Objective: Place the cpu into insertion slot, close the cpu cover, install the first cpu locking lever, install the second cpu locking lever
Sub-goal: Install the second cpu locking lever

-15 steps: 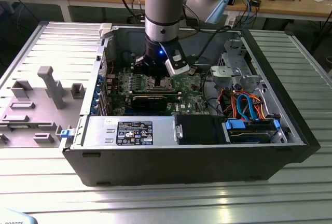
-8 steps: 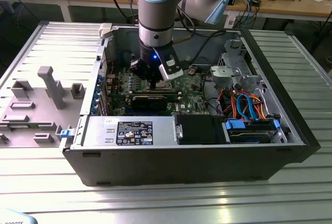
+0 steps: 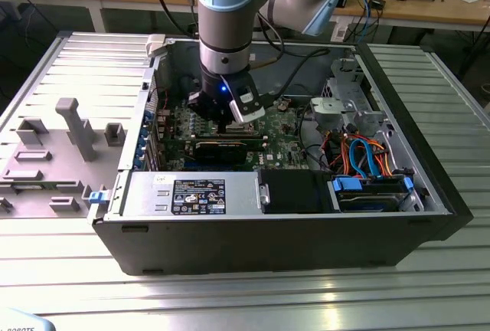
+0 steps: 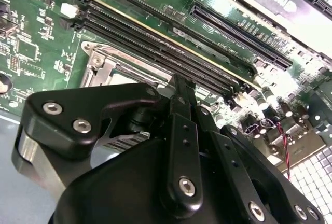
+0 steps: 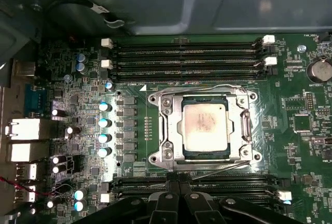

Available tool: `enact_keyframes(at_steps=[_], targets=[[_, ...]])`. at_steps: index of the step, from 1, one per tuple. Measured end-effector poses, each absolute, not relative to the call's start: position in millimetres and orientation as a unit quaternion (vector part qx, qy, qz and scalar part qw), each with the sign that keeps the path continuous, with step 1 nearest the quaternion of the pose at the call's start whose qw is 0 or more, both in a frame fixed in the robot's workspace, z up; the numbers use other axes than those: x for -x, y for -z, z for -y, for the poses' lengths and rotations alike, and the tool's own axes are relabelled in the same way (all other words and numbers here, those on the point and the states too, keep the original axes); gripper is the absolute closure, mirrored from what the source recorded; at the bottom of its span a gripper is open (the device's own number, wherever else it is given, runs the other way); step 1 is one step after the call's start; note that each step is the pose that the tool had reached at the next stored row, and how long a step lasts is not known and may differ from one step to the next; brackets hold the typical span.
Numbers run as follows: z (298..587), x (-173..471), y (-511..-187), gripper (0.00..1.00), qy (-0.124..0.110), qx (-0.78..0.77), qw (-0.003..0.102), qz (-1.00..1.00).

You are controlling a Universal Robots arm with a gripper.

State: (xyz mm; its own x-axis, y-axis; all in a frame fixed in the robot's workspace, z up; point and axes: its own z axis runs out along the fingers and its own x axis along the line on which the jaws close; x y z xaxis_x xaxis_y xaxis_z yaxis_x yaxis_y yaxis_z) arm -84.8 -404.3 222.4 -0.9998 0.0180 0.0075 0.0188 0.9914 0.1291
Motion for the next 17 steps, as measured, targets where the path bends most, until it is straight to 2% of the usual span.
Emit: enact_keyframes(at_steps=[17], targets=[[404.5,84.8,-222.0,0.89,0.069,0.009,0.003,0.998]])
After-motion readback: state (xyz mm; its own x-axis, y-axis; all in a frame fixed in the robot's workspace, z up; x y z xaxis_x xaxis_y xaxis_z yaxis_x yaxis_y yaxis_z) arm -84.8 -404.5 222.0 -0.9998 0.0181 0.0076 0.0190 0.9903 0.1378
